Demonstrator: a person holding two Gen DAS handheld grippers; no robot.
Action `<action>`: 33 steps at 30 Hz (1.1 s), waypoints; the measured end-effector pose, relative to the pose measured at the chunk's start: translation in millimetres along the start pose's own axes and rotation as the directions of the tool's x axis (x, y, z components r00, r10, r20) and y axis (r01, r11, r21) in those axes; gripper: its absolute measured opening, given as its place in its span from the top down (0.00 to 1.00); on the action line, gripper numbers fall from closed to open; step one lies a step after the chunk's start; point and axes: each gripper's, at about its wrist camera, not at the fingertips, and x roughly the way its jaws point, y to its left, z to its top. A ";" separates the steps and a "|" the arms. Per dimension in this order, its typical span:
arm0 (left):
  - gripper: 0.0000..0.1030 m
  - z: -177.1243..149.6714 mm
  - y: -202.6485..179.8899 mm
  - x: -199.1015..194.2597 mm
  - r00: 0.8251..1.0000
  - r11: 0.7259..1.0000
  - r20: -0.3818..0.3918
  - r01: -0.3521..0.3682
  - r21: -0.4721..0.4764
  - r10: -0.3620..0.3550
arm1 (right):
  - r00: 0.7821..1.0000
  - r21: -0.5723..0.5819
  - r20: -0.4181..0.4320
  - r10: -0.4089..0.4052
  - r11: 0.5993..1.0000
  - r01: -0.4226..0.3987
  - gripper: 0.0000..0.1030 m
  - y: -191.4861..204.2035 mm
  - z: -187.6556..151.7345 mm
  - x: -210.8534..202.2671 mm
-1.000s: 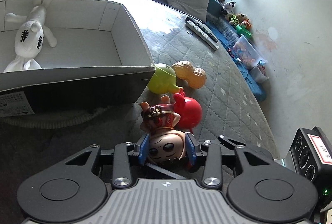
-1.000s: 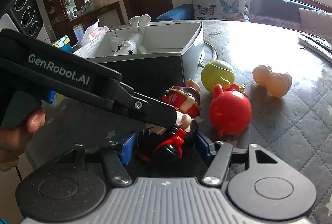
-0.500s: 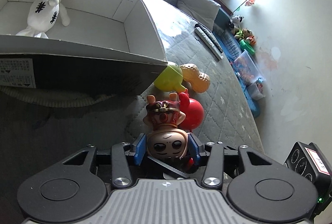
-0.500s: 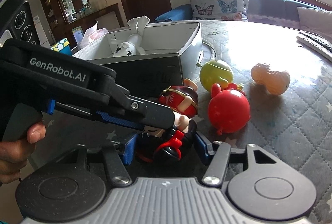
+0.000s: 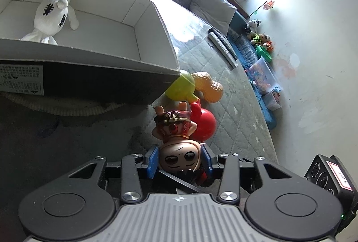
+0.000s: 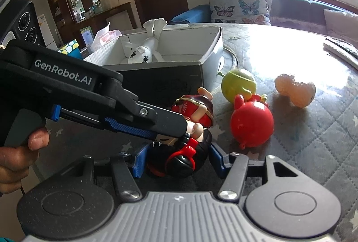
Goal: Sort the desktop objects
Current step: 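Lift the doll figure with the left gripper and carry it over the box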
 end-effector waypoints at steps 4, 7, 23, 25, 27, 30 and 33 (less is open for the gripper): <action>0.58 2.2 -1.1 -8.0 1.000 1.000 0.017 0.012 -0.007 -0.012 | 1.000 -0.017 0.014 -0.003 1.000 0.003 0.43 4.4 5.2 -3.9; 0.58 6.3 -7.4 -18.6 0.999 1.000 0.047 0.018 0.009 -0.018 | 0.999 -0.034 0.039 0.000 0.999 0.002 0.43 7.8 12.3 -10.3; 0.59 81.5 -6.2 -56.8 0.975 0.999 0.223 -0.017 0.049 0.006 | 0.988 -0.164 0.156 0.010 0.986 0.016 0.43 28.1 104.7 13.9; 0.59 93.7 2.6 -52.1 0.975 0.999 0.221 -0.020 0.028 0.013 | 0.989 -0.161 0.144 0.016 0.987 0.007 0.43 27.1 118.2 28.6; 0.59 103.9 11.3 -47.1 0.976 0.999 0.215 -0.033 0.015 0.029 | 0.991 -0.153 0.128 0.026 0.988 -0.006 0.43 25.1 126.5 43.0; 0.59 116.5 25.7 -34.6 0.980 0.999 0.193 -0.050 -0.007 0.050 | 0.995 -0.144 0.097 0.027 0.990 -0.013 0.43 20.7 133.0 62.5; 0.59 125.1 40.3 -21.1 0.985 0.998 0.163 -0.052 -0.038 0.057 | 0.998 -0.121 0.057 0.031 0.992 -0.024 0.43 14.4 136.3 83.3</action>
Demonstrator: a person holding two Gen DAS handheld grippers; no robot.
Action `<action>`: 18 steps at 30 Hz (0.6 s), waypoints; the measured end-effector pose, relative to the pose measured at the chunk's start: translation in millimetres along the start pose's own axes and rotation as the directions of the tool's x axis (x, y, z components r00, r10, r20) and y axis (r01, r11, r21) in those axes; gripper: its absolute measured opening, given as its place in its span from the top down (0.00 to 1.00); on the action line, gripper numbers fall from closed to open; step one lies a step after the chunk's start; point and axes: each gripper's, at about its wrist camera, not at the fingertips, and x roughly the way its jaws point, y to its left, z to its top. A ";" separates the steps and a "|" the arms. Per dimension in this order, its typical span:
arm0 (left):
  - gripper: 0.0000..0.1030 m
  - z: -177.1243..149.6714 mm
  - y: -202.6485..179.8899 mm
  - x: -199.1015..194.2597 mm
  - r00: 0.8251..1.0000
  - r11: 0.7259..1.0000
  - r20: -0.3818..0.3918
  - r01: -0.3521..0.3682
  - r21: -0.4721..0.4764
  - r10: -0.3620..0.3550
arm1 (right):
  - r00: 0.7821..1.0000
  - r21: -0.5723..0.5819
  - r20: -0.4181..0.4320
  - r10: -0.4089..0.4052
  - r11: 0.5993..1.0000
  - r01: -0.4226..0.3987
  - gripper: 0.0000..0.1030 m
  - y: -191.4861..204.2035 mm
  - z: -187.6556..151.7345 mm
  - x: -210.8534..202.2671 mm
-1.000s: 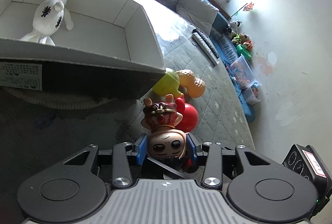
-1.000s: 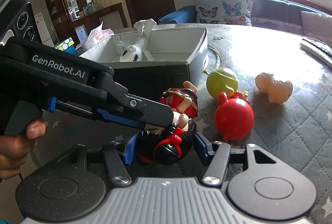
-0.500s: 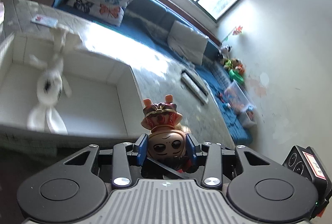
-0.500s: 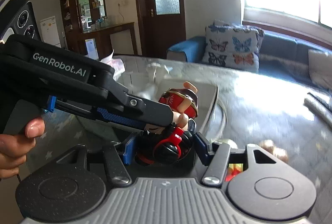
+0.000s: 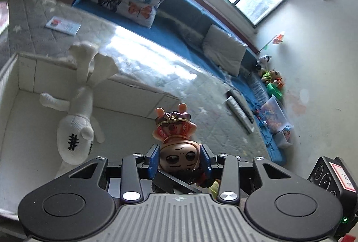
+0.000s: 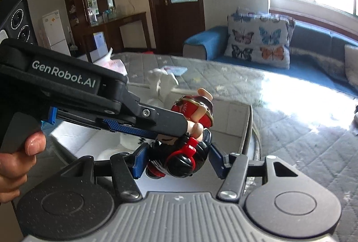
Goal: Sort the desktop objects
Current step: 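Lift the doll figure with the left gripper and carry it over the box, then lower the doll into the box and open the left gripper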
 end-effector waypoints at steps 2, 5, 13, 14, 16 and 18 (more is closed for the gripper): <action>0.59 4.4 9.4 10.2 1.000 1.000 -0.020 -0.001 -0.022 0.001 | 0.999 0.011 -0.033 0.005 1.000 -0.005 0.43 -5.4 -0.4 15.0; 0.59 9.4 19.9 20.9 0.999 0.999 -0.040 -0.007 -0.051 0.004 | 0.998 0.018 -0.069 0.011 1.000 -0.010 0.43 -10.3 -2.1 30.6; 0.59 16.1 36.2 30.0 0.999 0.996 -0.052 -0.015 -0.085 0.011 | 0.993 -0.044 -0.115 -0.022 0.999 0.017 0.43 2.8 -3.5 50.0; 0.59 15.3 37.7 29.9 0.999 0.996 -0.052 -0.019 -0.087 0.014 | 0.993 -0.054 -0.119 -0.027 0.998 0.020 0.43 4.4 -3.7 51.4; 0.59 15.7 38.5 31.6 0.999 0.996 -0.050 -0.024 -0.089 0.020 | 0.991 -0.078 -0.130 -0.043 0.996 0.033 0.43 8.8 -3.2 56.1; 0.59 15.9 40.8 33.1 0.998 0.995 -0.053 -0.029 -0.100 0.024 | 0.988 -0.094 -0.143 -0.055 0.995 0.042 0.43 13.3 -2.6 60.1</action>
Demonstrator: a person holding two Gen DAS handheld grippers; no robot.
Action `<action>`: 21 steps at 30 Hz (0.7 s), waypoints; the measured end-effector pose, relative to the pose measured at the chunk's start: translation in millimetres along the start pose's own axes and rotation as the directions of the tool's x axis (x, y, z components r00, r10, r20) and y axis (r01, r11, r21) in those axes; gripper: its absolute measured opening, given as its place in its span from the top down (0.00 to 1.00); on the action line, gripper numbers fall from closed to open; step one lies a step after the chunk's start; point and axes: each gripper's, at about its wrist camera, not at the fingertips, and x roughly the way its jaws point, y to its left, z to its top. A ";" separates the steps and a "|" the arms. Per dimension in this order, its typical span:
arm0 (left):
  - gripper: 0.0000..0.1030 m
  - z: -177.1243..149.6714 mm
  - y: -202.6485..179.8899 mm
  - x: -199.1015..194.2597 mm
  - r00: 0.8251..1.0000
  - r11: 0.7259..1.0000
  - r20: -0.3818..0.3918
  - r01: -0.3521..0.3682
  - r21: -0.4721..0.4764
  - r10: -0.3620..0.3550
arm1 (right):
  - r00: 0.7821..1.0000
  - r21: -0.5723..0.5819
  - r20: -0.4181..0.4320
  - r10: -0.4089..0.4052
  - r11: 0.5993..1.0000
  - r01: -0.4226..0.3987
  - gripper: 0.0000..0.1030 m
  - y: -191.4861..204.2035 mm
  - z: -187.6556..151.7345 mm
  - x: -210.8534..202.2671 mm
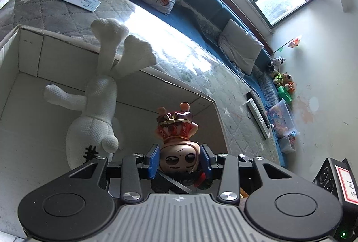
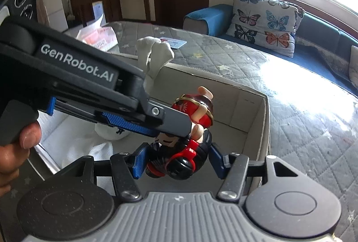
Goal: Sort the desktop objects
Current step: 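Lower the doll into the box and open the left gripper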
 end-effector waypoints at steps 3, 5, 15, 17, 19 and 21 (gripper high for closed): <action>0.60 1.6 2.7 2.6 1.000 1.000 -0.003 -0.003 -0.006 0.003 | 1.000 -0.025 -0.018 -0.017 1.000 0.016 0.43 5.3 2.4 4.8; 0.61 2.1 3.8 4.8 1.000 1.000 -0.006 -0.005 -0.013 0.005 | 0.999 -0.051 -0.037 -0.032 0.998 0.030 0.43 7.0 5.4 8.9; 0.62 3.2 10.3 7.8 1.000 0.999 -0.006 0.006 -0.032 -0.006 | 0.995 -0.097 -0.080 -0.058 0.994 0.050 0.43 15.2 9.8 15.9; 0.62 2.9 10.3 7.0 1.000 1.000 -0.005 0.002 -0.030 -0.002 | 0.996 -0.098 -0.074 -0.059 0.994 0.052 0.42 15.2 9.0 15.8; 0.62 2.4 10.3 6.2 1.000 1.000 -0.004 -0.009 -0.024 0.009 | 0.996 -0.094 -0.068 -0.058 0.994 0.051 0.42 13.2 7.5 13.4; 0.62 2.1 8.8 5.8 1.000 1.000 -0.001 -0.016 -0.022 0.016 | 0.997 -0.087 -0.060 -0.055 0.995 0.049 0.42 11.3 7.7 12.4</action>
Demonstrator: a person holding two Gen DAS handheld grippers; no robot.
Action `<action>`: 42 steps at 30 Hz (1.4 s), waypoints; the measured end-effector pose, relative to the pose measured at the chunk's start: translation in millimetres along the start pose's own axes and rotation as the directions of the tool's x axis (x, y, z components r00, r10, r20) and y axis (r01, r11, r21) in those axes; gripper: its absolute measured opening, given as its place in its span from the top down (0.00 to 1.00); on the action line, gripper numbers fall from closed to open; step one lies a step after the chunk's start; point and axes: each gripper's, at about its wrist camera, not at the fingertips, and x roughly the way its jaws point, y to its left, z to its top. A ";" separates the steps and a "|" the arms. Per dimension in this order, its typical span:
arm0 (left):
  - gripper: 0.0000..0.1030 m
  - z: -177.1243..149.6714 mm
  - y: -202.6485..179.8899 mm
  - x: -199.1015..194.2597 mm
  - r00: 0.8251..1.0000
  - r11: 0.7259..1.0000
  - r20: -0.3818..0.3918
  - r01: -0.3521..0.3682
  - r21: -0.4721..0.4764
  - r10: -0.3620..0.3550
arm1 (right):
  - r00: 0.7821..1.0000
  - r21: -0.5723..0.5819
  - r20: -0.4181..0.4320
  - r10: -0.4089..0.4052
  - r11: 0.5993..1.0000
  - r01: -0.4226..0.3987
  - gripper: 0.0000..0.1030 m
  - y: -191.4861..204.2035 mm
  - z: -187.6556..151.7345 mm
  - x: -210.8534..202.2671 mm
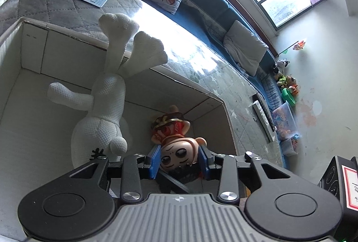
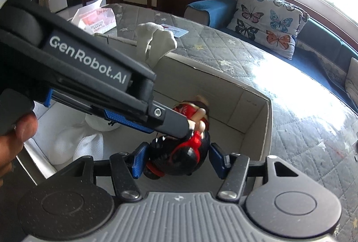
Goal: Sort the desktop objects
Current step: 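Lower the doll into the box and open the left gripper, then move the left gripper to the red round spouted toy and grasp it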
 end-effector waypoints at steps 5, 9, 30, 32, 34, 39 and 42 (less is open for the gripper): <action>0.62 -2.1 -3.0 -3.5 1.000 1.000 0.010 -0.001 0.013 0.000 | 1.000 0.003 0.012 -0.003 1.000 0.003 0.42 -1.6 -3.1 -4.1; 0.62 -2.7 -7.2 -9.3 1.000 1.000 0.024 -0.006 0.028 0.005 | 0.999 0.024 0.035 0.003 1.000 -0.004 0.42 -4.7 -6.0 -12.4; 0.62 -59.0 -62.7 -68.0 0.994 0.981 0.110 -0.043 0.189 0.022 | 0.970 0.120 0.243 -0.001 0.992 -0.029 0.25 -9.2 -60.8 -114.4; 0.62 -68.2 -68.2 -72.0 0.994 0.979 0.109 -0.035 0.202 0.013 | 0.966 0.136 0.258 -0.008 0.990 -0.028 0.24 -10.3 -70.9 -124.8; 0.62 -77.9 -73.3 -74.9 0.994 0.975 0.113 -0.031 0.219 0.006 | 0.963 0.154 0.268 -0.014 0.988 -0.028 0.23 -11.5 -82.9 -135.0; 0.62 -102.4 -86.2 -78.1 0.995 0.966 0.099 -0.022 0.259 -0.004 | 0.958 0.184 0.280 -0.053 0.983 0.000 0.23 -15.8 -108.0 -152.1; 0.62 -115.9 -91.6 -77.1 0.995 0.959 0.097 -0.022 0.283 -0.006 | 0.959 0.214 0.277 -0.064 0.977 0.004 0.22 -18.9 -125.6 -158.6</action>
